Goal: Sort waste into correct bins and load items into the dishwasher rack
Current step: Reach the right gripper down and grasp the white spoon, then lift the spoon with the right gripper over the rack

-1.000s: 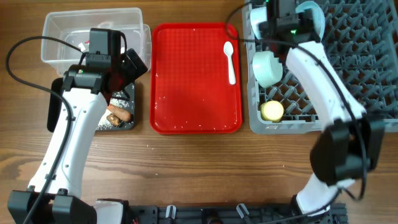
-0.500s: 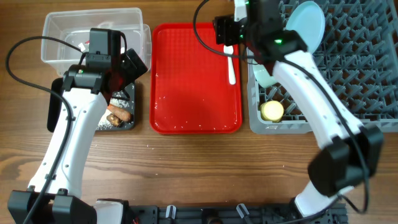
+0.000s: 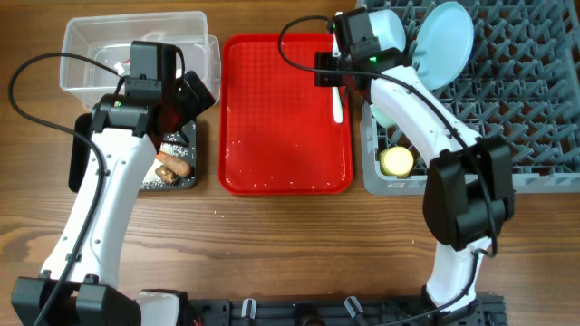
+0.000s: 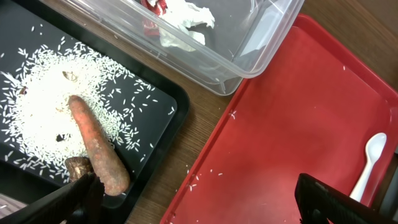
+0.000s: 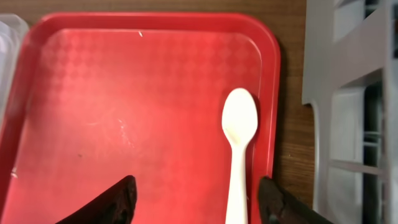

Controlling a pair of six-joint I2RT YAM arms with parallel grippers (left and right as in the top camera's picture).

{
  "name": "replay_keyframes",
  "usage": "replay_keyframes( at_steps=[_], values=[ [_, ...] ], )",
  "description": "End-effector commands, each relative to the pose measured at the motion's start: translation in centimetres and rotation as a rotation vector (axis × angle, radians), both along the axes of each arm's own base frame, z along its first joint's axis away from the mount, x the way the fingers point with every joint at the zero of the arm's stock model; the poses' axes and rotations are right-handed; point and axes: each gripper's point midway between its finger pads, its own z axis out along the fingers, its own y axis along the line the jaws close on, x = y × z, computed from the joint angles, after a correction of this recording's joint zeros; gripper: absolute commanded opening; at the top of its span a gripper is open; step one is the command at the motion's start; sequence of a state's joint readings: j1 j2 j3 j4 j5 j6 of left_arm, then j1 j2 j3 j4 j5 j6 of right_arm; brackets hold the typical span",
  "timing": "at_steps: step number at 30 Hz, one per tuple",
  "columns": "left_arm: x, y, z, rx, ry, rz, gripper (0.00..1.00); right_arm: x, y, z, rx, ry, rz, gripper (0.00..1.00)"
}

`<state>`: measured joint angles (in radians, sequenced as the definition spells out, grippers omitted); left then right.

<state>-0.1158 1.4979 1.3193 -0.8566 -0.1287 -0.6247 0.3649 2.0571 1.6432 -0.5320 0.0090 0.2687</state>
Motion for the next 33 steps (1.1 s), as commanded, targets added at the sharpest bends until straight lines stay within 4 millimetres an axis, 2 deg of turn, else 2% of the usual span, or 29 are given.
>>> replay_keyframes(
  at_steps=[1,7,19,26,29,33],
  values=[
    [0.0,-0.1,0.5,0.004,-0.012,-0.017,1.00,0.4,-0.9,-3.1,-0.056,0.036,-0.043,0.57],
    [0.0,-0.1,0.5,0.004,-0.012,-0.017,1.00,0.8,-1.7,-6.1,-0.104,0.059,-0.076,0.57],
    [0.0,-0.1,0.5,0.004,-0.012,-0.018,1.00,0.5,-1.8,-10.0,-0.128,0.119,-0.074,0.55],
    [0.0,-0.1,0.5,0.004,-0.012,-0.018,1.00,0.1,-1.9,-12.1,-0.142,0.152,-0.073,0.45],
    [0.0,-0.1,0.5,0.004,-0.012,-0.018,1.00,0.1,-1.9,-12.1,-0.142,0.153,-0.073,0.36],
    [0.0,-0.1,0.5,0.004,-0.012,-0.018,1.00,0.1,-1.9,-12.2,-0.139,0.154,-0.072,0.30]
  ],
)
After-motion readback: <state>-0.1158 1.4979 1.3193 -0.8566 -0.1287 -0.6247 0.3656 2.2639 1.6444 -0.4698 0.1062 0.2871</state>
